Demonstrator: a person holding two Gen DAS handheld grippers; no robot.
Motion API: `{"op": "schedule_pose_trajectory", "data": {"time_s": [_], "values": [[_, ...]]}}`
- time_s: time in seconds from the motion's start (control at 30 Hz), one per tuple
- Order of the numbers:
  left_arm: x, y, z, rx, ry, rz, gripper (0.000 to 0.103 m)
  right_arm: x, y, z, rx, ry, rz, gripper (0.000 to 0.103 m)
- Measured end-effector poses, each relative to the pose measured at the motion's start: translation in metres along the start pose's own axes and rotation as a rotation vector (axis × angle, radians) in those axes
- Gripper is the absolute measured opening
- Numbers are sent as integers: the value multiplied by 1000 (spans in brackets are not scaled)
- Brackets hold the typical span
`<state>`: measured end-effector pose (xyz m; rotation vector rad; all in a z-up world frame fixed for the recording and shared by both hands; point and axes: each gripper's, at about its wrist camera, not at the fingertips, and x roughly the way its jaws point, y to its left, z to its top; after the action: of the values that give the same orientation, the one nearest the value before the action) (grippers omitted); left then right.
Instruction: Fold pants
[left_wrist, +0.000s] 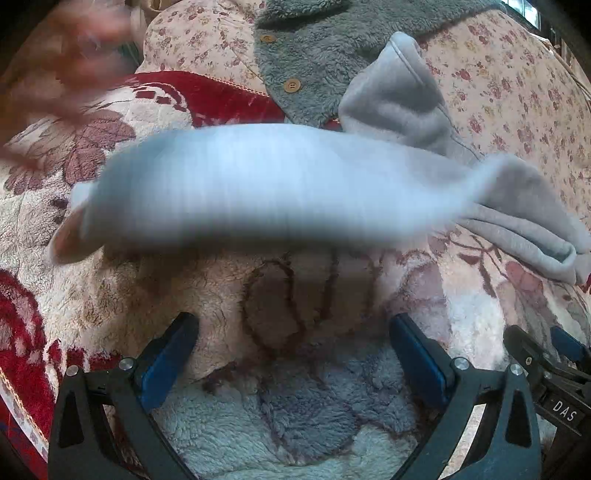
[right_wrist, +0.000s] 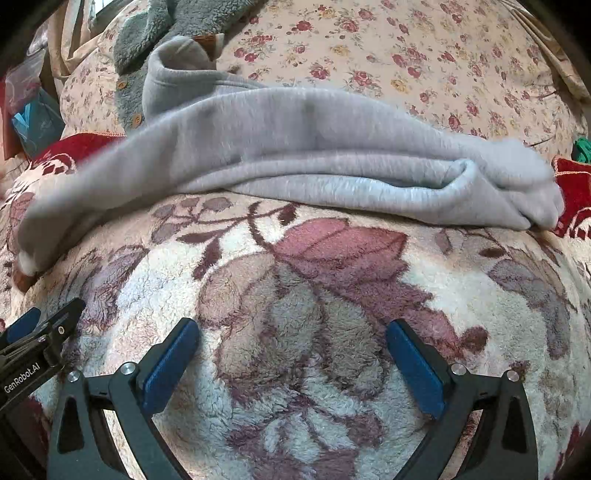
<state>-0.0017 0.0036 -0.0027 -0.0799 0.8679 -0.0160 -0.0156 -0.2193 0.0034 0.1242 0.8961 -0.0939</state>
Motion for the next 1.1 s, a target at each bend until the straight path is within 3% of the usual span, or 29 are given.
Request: {"op": "schedule_pose_trajectory", "data": {"time_s": [0.9, 1.1], "values": [[2, -3, 1, 2, 5, 3, 103, 0, 3, -1, -8, 0, -10, 103], [0, 0, 8, -3, 58, 2, 103, -1, -3, 2, -53, 23, 70, 103]]}}
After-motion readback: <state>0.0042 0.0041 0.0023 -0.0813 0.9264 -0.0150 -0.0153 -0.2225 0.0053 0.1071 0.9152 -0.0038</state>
